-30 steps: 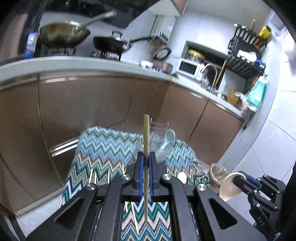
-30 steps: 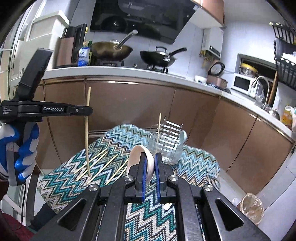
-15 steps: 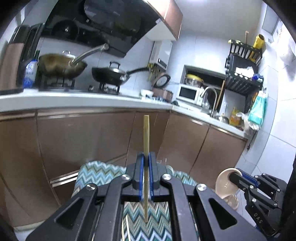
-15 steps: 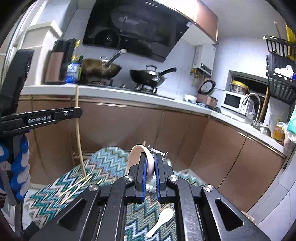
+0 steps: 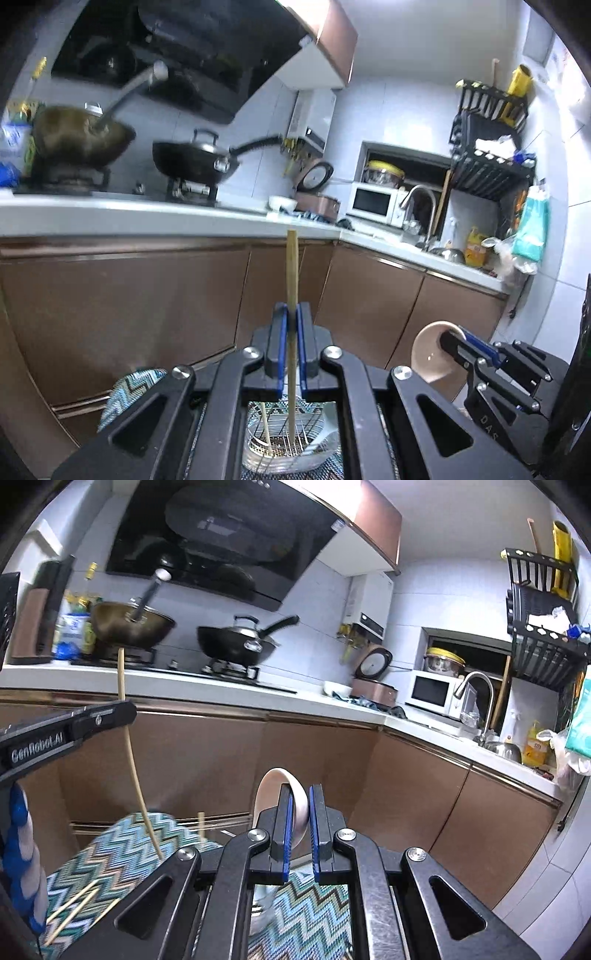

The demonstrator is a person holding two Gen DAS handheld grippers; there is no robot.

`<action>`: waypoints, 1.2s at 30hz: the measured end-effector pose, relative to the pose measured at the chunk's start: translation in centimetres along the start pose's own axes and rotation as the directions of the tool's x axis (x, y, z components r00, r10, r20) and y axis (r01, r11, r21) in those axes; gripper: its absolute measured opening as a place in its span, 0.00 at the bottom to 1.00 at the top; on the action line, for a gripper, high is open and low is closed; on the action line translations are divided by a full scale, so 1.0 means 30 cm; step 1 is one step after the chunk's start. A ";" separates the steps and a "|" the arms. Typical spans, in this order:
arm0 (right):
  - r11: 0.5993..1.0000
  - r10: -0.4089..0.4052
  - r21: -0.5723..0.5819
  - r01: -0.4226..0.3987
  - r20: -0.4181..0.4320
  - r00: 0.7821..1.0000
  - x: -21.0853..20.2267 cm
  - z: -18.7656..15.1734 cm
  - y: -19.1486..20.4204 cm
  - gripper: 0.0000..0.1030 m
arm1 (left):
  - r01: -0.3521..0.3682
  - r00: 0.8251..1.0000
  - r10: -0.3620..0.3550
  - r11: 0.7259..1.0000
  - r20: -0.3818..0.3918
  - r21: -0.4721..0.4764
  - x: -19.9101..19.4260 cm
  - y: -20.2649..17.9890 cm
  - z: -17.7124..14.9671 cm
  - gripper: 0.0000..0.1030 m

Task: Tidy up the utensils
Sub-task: 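Lift the chopstick with the left tool over the holder while the right tool carries the spoon, then open the left tool to drop the chopstick into the holder while the right tool releases the spoon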

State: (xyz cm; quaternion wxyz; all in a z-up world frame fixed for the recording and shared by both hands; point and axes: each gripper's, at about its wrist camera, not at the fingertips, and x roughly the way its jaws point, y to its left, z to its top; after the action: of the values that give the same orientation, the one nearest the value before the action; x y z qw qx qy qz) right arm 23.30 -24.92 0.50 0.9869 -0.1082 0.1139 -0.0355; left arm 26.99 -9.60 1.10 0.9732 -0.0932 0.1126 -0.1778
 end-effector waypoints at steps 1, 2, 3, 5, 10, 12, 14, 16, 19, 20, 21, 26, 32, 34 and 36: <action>1.000 -0.007 0.003 0.007 -0.006 1.000 0.040 -0.014 -0.002 0.08 | -0.009 1.000 0.009 1.000 -0.007 0.003 0.036 0.001 -0.015 0.05; 1.000 -0.011 0.004 0.011 -0.010 1.000 0.065 -0.027 -0.001 0.08 | -0.020 1.000 0.020 1.000 -0.019 0.005 0.084 0.005 -0.036 0.05; 1.000 -0.015 0.004 0.015 -0.017 1.000 0.093 -0.042 0.003 0.08 | -0.024 0.999 0.024 1.000 -0.029 0.004 0.110 0.004 -0.049 0.05; 1.000 -0.023 0.003 0.023 -0.031 0.999 0.149 -0.076 0.012 0.08 | -0.035 0.998 0.035 0.999 -0.054 0.003 0.178 0.012 -0.086 0.05; 1.000 -0.031 -0.002 0.031 -0.069 0.997 0.252 -0.154 0.032 0.08 | -0.051 0.994 0.051 0.999 -0.098 0.009 0.286 0.032 -0.175 0.05; 0.999 -0.036 -0.005 0.035 -0.075 0.997 0.278 -0.181 0.042 0.08 | -0.056 0.993 0.057 0.998 -0.102 0.007 0.319 0.036 -0.202 0.05; 0.999 -0.038 -0.008 0.038 -0.078 0.996 0.296 -0.200 0.047 0.08 | -0.062 0.993 0.062 0.998 -0.096 -0.002 0.331 0.044 -0.222 0.05; 0.999 -0.038 -0.012 0.037 -0.086 0.996 0.313 -0.217 0.056 0.08 | -0.070 0.993 0.070 0.997 -0.092 -0.006 0.345 0.048 -0.243 0.05; 1.000 -0.030 -0.009 0.029 -0.095 0.995 0.333 -0.238 0.067 0.08 | -0.072 0.993 0.071 0.997 -0.098 -0.010 0.355 0.060 -0.267 0.05; 1.000 -0.023 -0.008 0.022 -0.097 0.995 0.336 -0.243 0.072 0.08 | -0.073 0.992 0.072 0.997 -0.100 -0.009 0.360 0.062 -0.276 0.05; 1.000 -0.015 -0.007 0.014 -0.098 0.995 0.338 -0.249 0.077 0.08 | -0.074 0.992 0.073 0.997 -0.100 -0.009 0.363 0.065 -0.283 0.05; 1.000 0.012 -0.021 -0.014 -0.112 0.994 0.335 -0.276 0.104 0.26 | -0.088 0.992 0.087 0.996 -0.092 -0.009 0.344 0.080 -0.299 0.06; 1.000 0.005 -0.018 -0.007 -0.117 0.993 0.307 -0.273 0.099 0.32 | -0.102 0.992 0.101 0.995 -0.081 -0.009 0.295 0.091 -0.274 0.20; 1.000 0.000 -0.012 -0.002 -0.116 0.993 0.289 -0.267 0.093 0.35 | -0.109 0.991 0.108 0.994 -0.076 -0.009 0.271 0.093 -0.264 0.24; 1.000 -0.001 -0.013 -0.001 -0.117 0.993 0.277 -0.260 0.093 0.36 | -0.111 0.991 0.110 0.994 -0.076 -0.008 0.252 0.093 -0.253 0.28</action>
State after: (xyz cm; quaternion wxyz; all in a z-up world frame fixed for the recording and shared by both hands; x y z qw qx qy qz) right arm 29.69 -24.59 -9.33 0.9778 -0.1125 0.1718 -0.0411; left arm 32.86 -10.88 -8.20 0.9760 -0.0860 0.1554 -0.1264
